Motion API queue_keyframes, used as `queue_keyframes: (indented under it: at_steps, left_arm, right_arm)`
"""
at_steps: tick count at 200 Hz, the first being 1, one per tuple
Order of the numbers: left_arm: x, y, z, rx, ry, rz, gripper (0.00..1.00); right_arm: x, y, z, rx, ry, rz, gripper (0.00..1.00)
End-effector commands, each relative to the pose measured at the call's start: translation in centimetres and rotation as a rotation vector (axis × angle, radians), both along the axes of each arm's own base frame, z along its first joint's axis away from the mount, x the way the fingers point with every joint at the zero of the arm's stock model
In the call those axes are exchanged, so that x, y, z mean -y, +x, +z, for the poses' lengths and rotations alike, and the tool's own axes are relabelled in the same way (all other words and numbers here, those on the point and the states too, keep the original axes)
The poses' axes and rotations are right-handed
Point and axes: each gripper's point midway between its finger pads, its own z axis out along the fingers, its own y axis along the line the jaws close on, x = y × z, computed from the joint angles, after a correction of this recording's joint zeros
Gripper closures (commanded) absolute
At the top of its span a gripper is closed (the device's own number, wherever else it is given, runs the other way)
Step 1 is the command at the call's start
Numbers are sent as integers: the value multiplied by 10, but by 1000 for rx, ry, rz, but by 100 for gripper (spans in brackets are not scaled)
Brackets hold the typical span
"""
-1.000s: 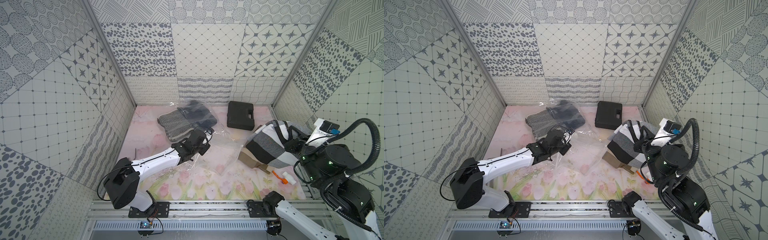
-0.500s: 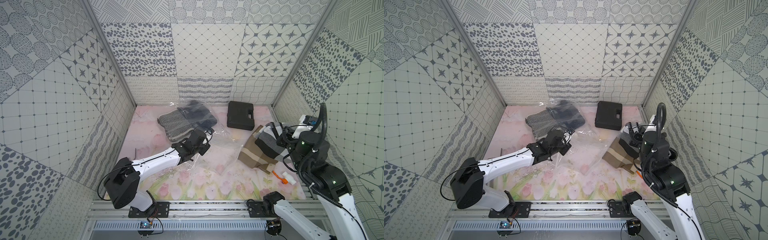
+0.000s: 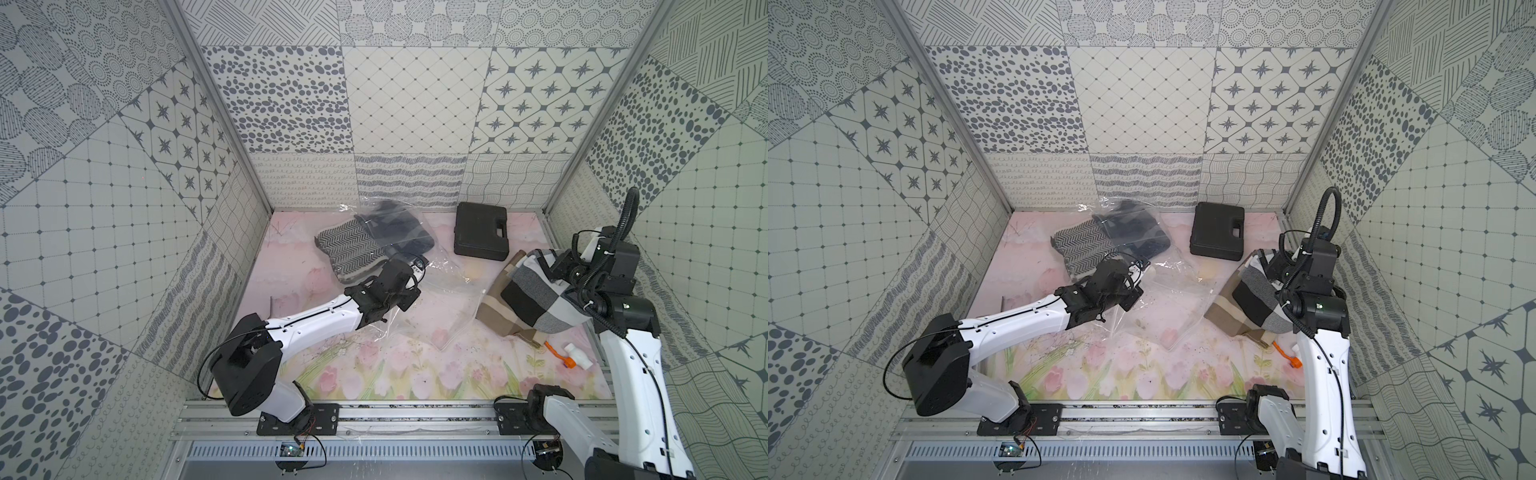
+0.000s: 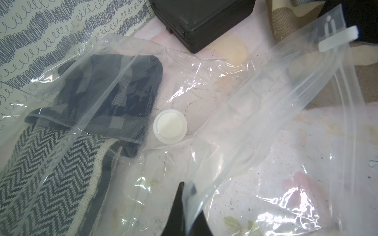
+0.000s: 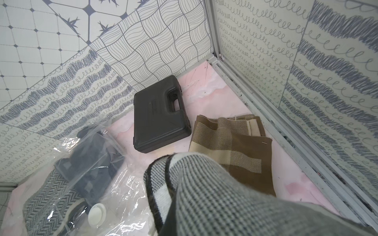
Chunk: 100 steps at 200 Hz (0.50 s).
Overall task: Take the blanket out of the vacuum bag
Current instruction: Place the blanket at the center of the board.
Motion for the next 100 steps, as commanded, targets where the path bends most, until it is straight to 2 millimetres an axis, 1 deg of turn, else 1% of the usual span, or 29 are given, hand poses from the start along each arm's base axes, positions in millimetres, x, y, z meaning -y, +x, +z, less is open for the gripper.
queue_keyframes:
  at_steps: [1, 12, 33, 55, 81, 100]
  left_arm:
    - [6, 8, 6, 22, -3, 2, 100]
    - [9, 10, 5, 20, 0, 2, 100]
    - [15, 16, 3, 16, 0, 6, 100]
    - [21, 23, 1, 6, 8, 8, 100]
    - [23, 37, -1, -3, 31, 29, 100]
    - [23, 48, -1, -14, 26, 50, 100]
  right_arm:
    - [5, 23, 61, 207, -24, 47, 100]
    - [11, 28, 65, 220, -25, 37, 100]
    - [23, 41, 66, 229, -5, 31, 100]
    - [31, 60, 66, 238, 28, 56, 100]
    - [41, 81, 69, 227, 34, 70, 100]
    - [46, 94, 77, 232, 27, 75, 100]
